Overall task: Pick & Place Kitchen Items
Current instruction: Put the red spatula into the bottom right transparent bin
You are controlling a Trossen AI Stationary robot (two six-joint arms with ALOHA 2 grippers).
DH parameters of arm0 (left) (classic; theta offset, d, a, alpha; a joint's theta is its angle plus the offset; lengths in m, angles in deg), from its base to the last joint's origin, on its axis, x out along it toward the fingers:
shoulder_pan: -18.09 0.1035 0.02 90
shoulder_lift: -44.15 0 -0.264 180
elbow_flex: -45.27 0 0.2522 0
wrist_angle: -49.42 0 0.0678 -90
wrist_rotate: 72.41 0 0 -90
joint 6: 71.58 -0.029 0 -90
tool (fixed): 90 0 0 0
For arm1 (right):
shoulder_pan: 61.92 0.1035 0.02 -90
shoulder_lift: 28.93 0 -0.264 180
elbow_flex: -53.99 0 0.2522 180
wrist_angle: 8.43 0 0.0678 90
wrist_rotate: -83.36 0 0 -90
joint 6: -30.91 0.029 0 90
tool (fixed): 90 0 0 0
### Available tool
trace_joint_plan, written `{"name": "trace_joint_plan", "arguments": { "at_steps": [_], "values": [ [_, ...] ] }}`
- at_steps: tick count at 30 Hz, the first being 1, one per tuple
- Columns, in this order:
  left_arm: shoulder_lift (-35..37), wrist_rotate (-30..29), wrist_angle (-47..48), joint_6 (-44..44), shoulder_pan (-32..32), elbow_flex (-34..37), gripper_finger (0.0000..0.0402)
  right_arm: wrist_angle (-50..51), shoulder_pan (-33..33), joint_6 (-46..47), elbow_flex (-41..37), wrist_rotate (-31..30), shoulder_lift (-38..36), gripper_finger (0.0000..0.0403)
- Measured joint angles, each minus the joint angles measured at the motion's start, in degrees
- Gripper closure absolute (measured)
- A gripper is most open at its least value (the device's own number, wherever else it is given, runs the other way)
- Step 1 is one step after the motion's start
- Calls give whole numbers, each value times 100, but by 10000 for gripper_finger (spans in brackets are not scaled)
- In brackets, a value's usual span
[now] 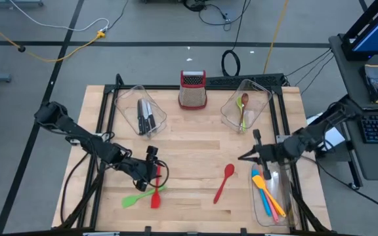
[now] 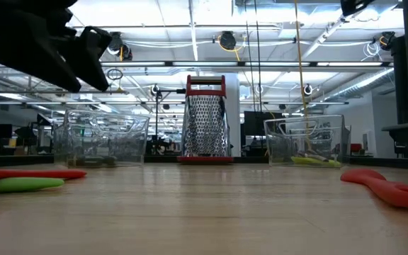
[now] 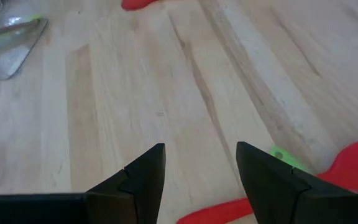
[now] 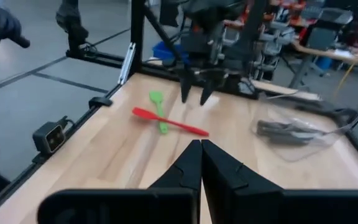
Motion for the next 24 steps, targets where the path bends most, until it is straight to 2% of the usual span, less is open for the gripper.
{"name": "trace_joint_plan", "arguments": {
  "at_steps": [4, 7, 13, 20, 24],
  "values": [
    [-164, 4, 67, 14, 64, 0, 199, 52, -321, -219, 0, 33, -268, 402],
    [-393, 2, 17, -37, 66, -7, 199, 33, -447, -286, -43, 296, -497, 403],
    [-928, 17, 193, -382, 66, -95, 199, 11, -505, 48, -422, 452, -1038, 403],
    [-1169, 258, 1400, -900, -18, -692, 199, 6, -505, 386, -696, 449, -1363, 403],
    [-1190, 587, 1670, -1126, -49, -789, 199, -14, -505, 384, -697, 425, -1381, 403]
  ]
}}
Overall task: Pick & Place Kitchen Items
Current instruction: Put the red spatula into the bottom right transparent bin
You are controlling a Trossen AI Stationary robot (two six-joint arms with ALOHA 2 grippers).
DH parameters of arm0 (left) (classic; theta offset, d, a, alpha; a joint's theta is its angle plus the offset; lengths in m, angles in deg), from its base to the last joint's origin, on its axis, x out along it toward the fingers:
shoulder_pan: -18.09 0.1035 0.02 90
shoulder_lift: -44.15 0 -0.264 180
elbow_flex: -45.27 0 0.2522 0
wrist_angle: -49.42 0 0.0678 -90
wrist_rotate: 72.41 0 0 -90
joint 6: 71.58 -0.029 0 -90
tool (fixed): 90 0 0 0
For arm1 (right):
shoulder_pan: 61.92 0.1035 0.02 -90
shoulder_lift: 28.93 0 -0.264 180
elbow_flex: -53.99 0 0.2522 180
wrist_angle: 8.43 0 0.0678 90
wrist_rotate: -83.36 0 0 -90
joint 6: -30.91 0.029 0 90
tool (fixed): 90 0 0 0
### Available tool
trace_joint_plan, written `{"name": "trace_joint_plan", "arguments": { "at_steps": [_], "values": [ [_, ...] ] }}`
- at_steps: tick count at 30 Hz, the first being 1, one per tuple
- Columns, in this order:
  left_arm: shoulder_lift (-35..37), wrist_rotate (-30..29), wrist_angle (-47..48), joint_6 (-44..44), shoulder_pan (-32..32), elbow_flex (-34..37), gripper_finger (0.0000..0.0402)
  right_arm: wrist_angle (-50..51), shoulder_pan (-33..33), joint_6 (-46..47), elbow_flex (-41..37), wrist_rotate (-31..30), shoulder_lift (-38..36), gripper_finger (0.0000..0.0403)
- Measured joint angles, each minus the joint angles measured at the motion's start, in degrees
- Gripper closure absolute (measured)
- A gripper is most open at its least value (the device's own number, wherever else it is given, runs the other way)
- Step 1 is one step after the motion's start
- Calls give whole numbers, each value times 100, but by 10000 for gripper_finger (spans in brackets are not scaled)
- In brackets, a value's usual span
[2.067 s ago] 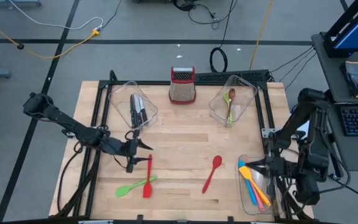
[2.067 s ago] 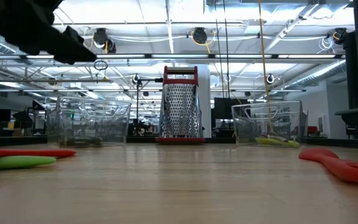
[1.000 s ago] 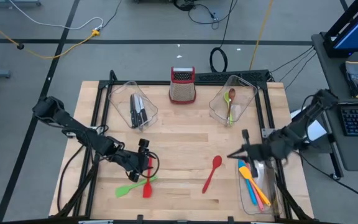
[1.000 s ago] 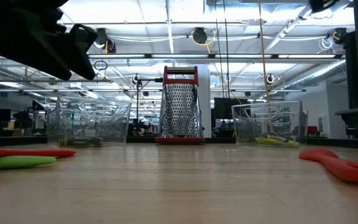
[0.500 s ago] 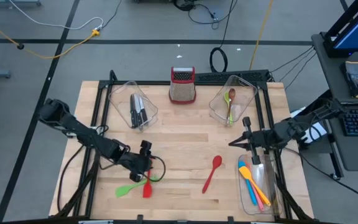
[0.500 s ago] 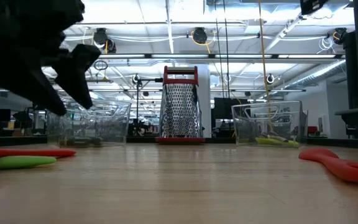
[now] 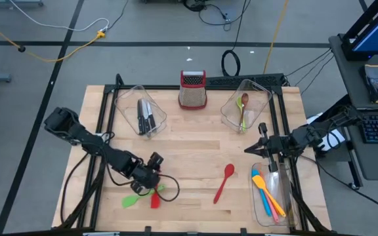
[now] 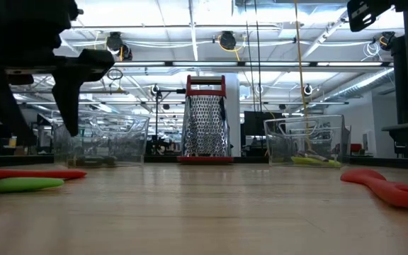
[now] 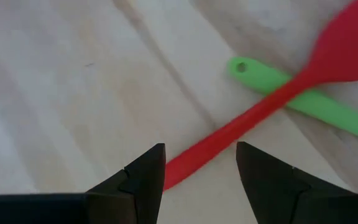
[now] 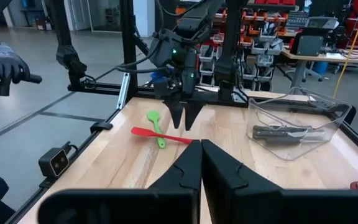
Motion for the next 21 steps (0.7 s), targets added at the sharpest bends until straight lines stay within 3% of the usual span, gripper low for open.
{"name": "trace_joint_plan", "arguments": {
  "at_steps": [4, 21],
  "values": [
    [-131, 321, -37, -310, -1, 0, 199, -18, 0, -7, 0, -5, 0, 403],
    [-919, 629, -460, -1631, 125, -21, 199, -29, 2, 229, 0, -3, 6, 403]
  ]
}}
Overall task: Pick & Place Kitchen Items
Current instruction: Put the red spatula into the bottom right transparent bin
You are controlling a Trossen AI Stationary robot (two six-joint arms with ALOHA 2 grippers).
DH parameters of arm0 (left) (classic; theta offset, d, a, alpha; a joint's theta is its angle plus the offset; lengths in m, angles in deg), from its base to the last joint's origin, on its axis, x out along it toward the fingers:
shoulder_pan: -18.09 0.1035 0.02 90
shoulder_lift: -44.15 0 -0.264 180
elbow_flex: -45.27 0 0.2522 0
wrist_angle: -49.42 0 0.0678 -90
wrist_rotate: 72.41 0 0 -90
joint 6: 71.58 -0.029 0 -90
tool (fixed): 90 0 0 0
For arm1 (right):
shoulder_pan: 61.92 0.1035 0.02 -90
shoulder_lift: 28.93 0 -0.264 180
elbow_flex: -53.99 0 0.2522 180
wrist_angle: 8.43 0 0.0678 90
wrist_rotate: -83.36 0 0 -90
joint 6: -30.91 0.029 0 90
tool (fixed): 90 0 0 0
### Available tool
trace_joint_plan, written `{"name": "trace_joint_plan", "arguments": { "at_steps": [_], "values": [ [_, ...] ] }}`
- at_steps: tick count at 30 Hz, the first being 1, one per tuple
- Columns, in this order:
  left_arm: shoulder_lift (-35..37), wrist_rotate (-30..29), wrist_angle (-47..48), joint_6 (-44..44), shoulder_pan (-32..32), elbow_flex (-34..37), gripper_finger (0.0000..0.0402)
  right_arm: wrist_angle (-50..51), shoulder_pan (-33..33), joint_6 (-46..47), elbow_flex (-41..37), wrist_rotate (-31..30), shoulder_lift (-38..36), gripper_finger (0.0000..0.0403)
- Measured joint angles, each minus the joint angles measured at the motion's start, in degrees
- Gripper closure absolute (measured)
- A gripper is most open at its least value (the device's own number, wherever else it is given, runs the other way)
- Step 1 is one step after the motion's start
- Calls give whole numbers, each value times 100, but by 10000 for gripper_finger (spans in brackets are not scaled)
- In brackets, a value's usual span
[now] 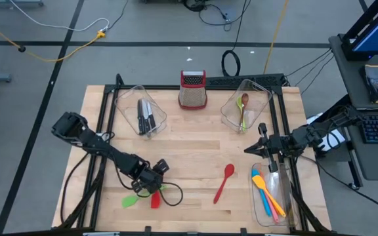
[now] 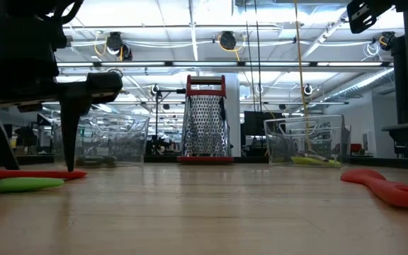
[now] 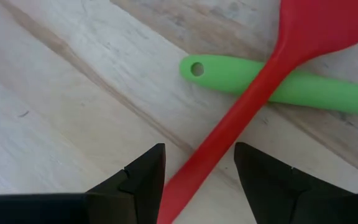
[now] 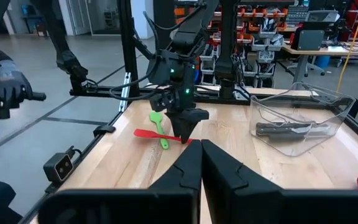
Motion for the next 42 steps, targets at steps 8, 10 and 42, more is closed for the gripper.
{"name": "trace_joint_plan", "arguments": {
  "at_steps": [8, 10, 42],
  "values": [
    [-11, 523, -42, -622, 230, 10, 199, 4, -1, 139, 0, 0, 0, 403],
    [-14, 621, -33, -675, 287, 10, 199, 4, 0, 215, 0, 0, 0, 403],
    [1391, 246, 886, -93, 25, -373, 393, -248, 0, 503, 0, -2, 249, 403]
  ]
}}
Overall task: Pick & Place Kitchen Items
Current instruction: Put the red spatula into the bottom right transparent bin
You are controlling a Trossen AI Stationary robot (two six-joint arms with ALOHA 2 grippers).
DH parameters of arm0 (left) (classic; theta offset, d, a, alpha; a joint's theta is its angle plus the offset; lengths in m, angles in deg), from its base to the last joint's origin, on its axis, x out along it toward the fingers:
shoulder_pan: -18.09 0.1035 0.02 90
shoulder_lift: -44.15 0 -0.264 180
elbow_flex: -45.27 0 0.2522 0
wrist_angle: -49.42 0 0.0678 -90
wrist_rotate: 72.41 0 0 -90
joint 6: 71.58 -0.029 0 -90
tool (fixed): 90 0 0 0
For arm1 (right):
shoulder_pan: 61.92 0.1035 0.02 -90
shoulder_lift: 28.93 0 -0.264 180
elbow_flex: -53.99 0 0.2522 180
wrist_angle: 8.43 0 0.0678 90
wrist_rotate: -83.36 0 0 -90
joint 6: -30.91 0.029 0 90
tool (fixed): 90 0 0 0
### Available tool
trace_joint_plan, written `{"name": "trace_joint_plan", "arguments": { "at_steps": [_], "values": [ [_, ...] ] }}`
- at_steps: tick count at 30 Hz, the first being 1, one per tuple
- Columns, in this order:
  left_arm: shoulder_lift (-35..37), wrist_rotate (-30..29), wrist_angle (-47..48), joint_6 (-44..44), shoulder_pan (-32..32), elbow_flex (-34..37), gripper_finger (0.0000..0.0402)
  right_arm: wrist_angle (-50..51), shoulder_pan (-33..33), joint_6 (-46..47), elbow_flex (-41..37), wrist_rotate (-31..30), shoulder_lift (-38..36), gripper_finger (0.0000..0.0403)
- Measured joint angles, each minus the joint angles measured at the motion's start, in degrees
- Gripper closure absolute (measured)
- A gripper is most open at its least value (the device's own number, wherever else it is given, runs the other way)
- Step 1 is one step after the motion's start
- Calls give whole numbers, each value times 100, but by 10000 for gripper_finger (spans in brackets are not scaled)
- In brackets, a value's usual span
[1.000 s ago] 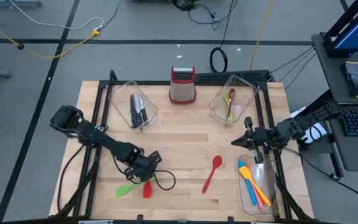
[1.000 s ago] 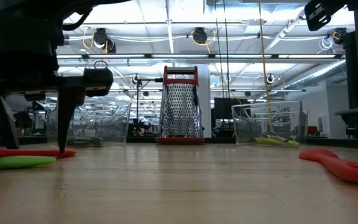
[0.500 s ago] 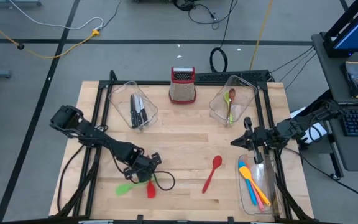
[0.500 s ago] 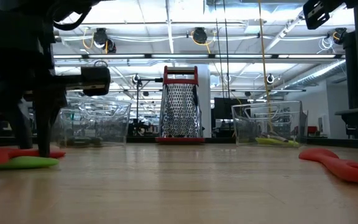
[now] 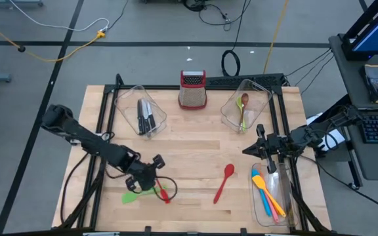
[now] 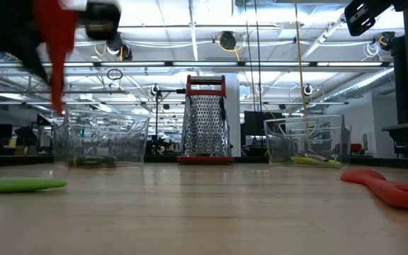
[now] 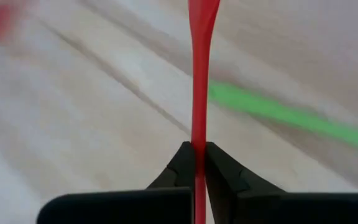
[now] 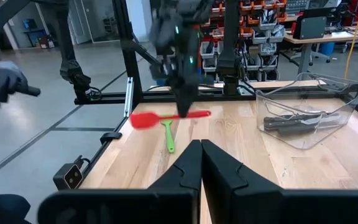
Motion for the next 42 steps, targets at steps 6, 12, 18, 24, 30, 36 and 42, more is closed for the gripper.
{"name": "trace_joint_plan", "arguments": {
  "at_steps": [6, 12, 18, 24, 30, 36, 42],
  "values": [
    [736, -563, -1392, 272, -1, -104, 396, -1, 0, 0, 0, 2, 108, 403],
    [988, -708, -3541, 834, 272, -111, 397, -60, 0, -23, 0, 22, 457, 403],
    [851, -712, -5116, 2126, 667, -115, 398, -886, 0, -278, -2, 25, 1077, 403],
    [482, -712, -5789, 3518, 983, -113, 398, -2314, 0, -812, -2, 30, 1935, 397],
    [-38, -705, -6078, 4348, 1144, -113, 399, -3539, 0, -1335, -2, 28, 2661, 375],
    [-549, -703, -6585, 4523, 1155, -113, 399, -4380, 0, -1510, -2, 33, 3197, 322],
    [-1007, -673, -7275, 4530, 1172, -111, 399, -5007, -37, -1291, -2, 37, 3665, 242]
  ]
}}
